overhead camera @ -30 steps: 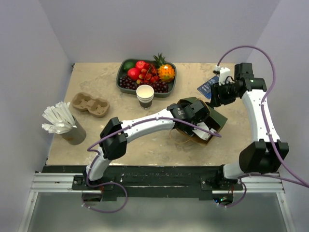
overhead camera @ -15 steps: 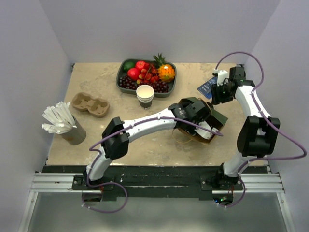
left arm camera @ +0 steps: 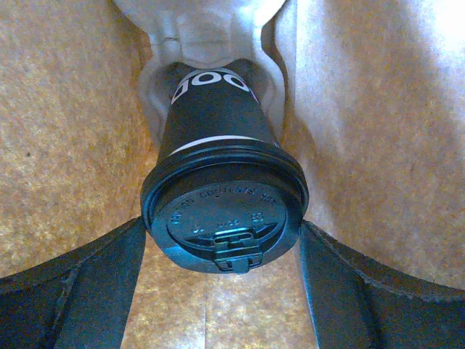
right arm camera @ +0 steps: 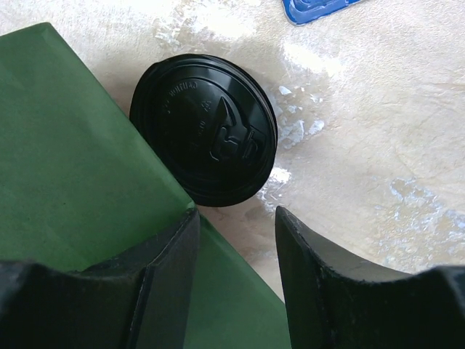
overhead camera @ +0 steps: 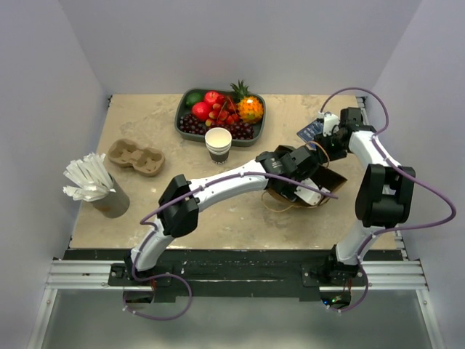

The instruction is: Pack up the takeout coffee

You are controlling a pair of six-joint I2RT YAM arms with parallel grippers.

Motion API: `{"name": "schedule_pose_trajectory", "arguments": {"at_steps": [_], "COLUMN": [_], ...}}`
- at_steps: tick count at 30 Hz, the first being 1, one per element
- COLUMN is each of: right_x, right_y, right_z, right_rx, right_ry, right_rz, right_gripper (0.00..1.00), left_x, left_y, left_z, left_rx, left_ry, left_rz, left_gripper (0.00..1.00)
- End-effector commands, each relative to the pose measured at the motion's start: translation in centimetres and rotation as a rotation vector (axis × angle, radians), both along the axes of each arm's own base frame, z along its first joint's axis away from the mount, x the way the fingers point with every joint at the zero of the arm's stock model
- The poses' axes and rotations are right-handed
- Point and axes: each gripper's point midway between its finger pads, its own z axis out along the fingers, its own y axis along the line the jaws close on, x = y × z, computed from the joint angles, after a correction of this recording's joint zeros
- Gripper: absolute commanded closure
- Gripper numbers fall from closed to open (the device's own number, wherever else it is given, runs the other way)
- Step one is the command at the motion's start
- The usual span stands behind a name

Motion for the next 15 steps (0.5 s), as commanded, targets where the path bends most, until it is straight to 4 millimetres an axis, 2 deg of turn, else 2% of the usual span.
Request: {"name": "schedule_pose_trajectory", "arguments": {"at_steps": [1,3,9,15], "right_x": [0.0,0.1,0.8,-0.6], "right_y": [-0.3,-0.2,0.3,0.9], "right_z": [0.2,0.7,1.8,1.6], "right_rx": [-0.020,-0.014,0.018,0.050], "right_ry": [-0.029,-0.053,-0.102,-0.075], "right_rz": [-0.003,-0.011,-0.024,-0.012], "right_gripper": [0.49,0.47,0.46,0.46], "left_x": [-0.4,-0.6,-1.0,-0.6], "left_y": [-0.3,-0.2,0.8,0.2], "left_z": [0.8,1.0,-0.7,-1.4], "left_rx": [-0.013,-0.013,0.042,0.038], "left_ry": [0.044,0.057,0.102,0.093], "left_rz": [0.005,0.004,0.018,0.013], "left_gripper": [1.00,1.00,1.00,1.00]}}
